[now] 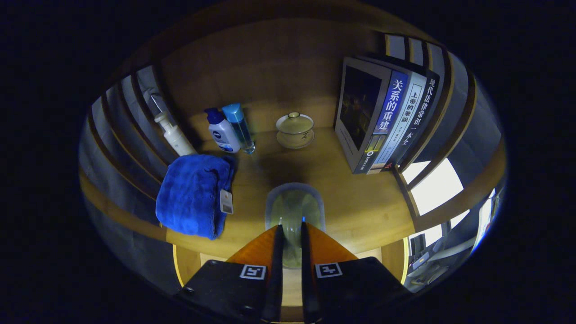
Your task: Pull open the drawer, take out the items inside it, and place them on the countertop above the cabinet.
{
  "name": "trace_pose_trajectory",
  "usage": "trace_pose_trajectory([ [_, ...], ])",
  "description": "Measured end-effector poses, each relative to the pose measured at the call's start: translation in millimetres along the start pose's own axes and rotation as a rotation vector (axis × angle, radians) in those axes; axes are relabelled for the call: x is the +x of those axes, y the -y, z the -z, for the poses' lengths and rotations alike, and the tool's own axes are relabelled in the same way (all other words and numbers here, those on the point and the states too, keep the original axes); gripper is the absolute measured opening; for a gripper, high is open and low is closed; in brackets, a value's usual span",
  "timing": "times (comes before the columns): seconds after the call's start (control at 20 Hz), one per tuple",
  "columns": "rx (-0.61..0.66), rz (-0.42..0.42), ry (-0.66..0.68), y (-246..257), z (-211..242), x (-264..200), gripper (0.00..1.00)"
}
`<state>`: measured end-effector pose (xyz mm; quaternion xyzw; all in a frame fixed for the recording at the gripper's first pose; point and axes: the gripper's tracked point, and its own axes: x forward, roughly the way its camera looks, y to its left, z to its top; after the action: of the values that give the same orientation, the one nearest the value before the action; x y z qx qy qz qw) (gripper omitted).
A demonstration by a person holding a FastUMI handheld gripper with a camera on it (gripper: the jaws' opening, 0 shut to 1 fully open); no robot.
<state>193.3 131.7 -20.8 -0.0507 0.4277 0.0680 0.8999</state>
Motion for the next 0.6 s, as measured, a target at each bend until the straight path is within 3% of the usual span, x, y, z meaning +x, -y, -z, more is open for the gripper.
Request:
trace_pose_trajectory([
  [0.4, 0.021, 0.002, 0.008, 2.0, -8.4, 21.5, 0.3],
  [0.45, 0.018, -0.006, 0.009, 0.2, -7.6, 21.4, 0.34],
  [0.5, 0.015, -0.005, 0.012, -0.5, -7.8, 21.2, 0.48],
  [0.6, 0.01, -0.009, 0.033, -3.6, -9.5, 18.6, 0.59],
])
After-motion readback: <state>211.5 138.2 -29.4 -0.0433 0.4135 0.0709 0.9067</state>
